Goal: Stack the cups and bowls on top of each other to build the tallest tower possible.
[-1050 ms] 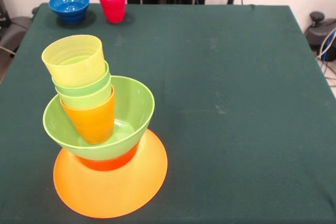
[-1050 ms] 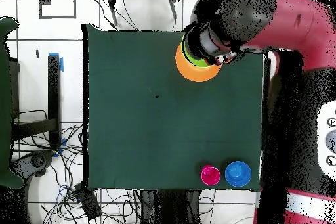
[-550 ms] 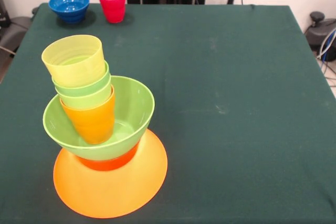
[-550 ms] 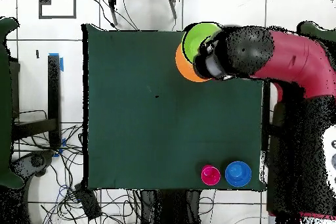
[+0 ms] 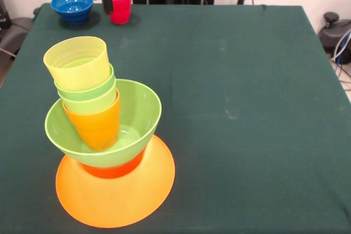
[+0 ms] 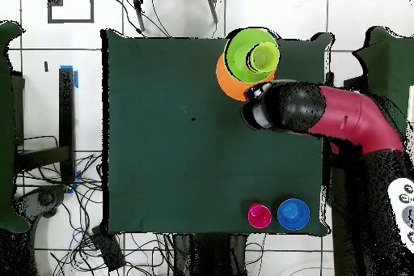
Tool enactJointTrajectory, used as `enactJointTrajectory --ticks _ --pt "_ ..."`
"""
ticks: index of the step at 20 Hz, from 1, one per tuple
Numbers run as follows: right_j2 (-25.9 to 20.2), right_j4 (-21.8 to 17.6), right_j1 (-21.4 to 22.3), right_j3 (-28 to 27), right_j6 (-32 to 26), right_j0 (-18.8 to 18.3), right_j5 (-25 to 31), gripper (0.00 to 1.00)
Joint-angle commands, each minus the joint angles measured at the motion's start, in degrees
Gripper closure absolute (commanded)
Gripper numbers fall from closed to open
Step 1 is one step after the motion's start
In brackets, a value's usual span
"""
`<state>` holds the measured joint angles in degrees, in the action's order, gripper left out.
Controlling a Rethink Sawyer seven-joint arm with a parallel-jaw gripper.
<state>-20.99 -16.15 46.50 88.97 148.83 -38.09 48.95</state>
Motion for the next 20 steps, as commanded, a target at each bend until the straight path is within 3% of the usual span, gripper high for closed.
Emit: enactJointTrajectory --ticks 1,20 --pt "2.2 -6.7 -1.8 10.0 -6.9 -0.5 -6.0 0.0" --pt "-0.6 -13.1 -4.2 14.5 -11.4 -9.7 -10.3 0.0"
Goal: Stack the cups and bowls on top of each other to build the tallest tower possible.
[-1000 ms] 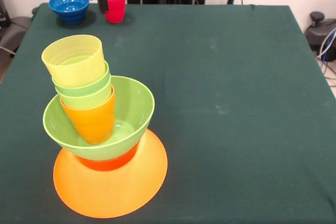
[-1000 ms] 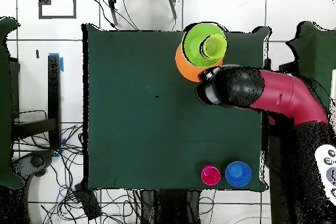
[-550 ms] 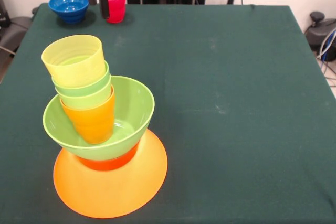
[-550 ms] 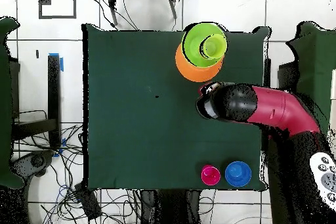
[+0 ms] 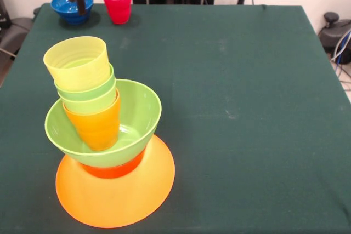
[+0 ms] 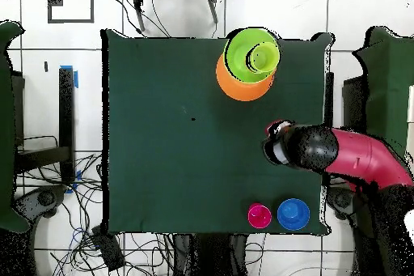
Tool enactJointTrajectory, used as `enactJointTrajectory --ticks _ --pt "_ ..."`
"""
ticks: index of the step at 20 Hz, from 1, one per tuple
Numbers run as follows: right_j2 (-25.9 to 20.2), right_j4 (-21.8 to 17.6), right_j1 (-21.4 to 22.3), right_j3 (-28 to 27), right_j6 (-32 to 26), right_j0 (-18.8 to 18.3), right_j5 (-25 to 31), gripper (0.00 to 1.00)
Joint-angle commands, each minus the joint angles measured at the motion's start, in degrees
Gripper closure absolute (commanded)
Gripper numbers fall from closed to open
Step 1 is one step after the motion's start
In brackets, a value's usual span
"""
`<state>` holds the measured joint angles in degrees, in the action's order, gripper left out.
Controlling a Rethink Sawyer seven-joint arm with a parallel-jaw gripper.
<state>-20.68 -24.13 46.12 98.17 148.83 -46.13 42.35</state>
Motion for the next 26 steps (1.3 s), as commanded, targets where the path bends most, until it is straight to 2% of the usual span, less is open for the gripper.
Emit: enactJointTrajectory --ticks 1,15,26 --pt "-1.0 -5.5 -4.1 5.5 -11.2 -1.9 -4.0 0.0" --pt "-1.5 -9.8 -10.3 6.7 -8.5 -4.7 -10.4 0.0" --pt "-1.4 -10.2 -9.3 6.8 -10.9 -6.3 -7.2 0.0"
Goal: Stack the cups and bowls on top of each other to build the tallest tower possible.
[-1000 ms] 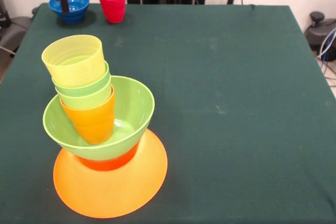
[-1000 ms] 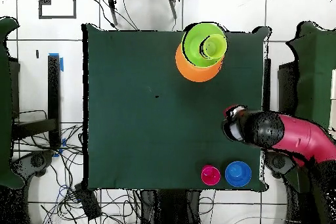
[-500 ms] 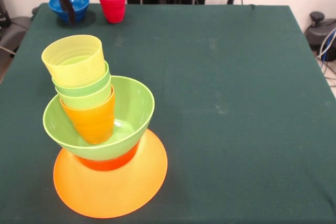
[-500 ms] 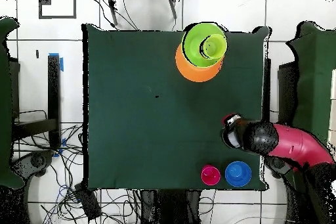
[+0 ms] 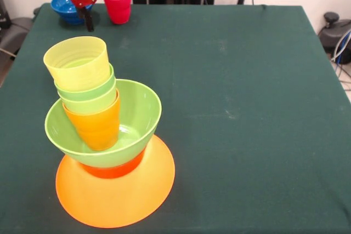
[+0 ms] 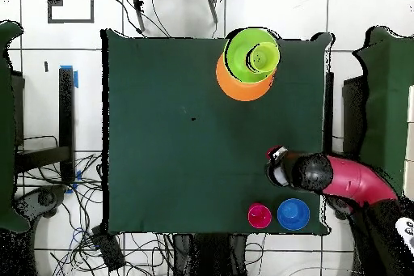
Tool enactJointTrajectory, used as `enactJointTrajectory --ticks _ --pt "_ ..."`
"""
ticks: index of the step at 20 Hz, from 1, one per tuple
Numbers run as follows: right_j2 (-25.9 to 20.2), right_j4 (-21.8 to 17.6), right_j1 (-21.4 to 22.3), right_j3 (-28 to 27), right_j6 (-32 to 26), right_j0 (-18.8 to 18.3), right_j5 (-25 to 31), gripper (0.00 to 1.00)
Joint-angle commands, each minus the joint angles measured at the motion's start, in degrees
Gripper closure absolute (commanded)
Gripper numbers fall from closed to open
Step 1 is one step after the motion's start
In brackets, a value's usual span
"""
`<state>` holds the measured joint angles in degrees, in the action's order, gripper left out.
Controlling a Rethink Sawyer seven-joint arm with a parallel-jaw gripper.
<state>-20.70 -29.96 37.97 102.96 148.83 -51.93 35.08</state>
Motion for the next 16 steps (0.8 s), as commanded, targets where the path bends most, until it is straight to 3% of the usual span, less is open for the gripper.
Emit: enactJointTrajectory --ticks 1,12,16 --pt "-1.4 -4.3 -0.8 2.2 -11.1 -0.6 0.3 0.0" --pt "-3.2 -2.1 4.3 5.8 -12.9 -2.4 3.5 0.0" --pt "-3.2 -2.8 4.0 6.7 -12.5 -3.1 2.6 0.0"
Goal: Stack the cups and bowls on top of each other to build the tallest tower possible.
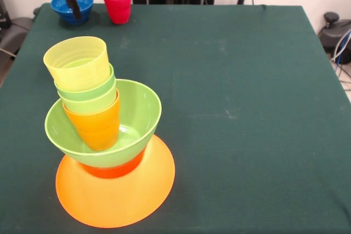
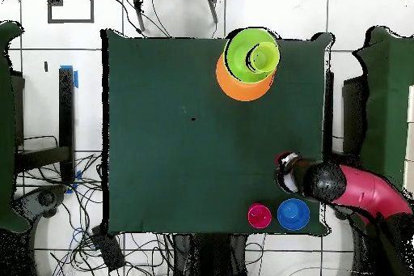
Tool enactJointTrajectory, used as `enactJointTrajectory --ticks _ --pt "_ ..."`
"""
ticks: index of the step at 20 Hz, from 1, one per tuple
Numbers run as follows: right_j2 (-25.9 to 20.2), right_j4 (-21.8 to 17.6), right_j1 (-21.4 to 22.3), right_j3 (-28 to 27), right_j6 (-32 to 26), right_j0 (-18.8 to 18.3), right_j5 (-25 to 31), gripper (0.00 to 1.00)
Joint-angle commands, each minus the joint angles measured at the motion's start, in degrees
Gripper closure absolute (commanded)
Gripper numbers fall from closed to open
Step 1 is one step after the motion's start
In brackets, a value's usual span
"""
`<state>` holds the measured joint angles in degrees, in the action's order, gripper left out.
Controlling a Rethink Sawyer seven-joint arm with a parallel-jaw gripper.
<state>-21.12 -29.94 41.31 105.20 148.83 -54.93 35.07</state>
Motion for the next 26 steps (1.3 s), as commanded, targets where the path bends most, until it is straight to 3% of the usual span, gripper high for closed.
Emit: enactJointTrajectory --ticks 1,18,26 --pt "-2.7 -3.0 0.5 4.6 -12.4 -0.3 2.2 0.0" --pt "-0.8 -8.3 -5.5 4.8 -9.5 -1.6 -4.0 0.0" --pt "0.3 -12.1 -7.2 2.9 -10.0 -2.2 -3.3 0.0"
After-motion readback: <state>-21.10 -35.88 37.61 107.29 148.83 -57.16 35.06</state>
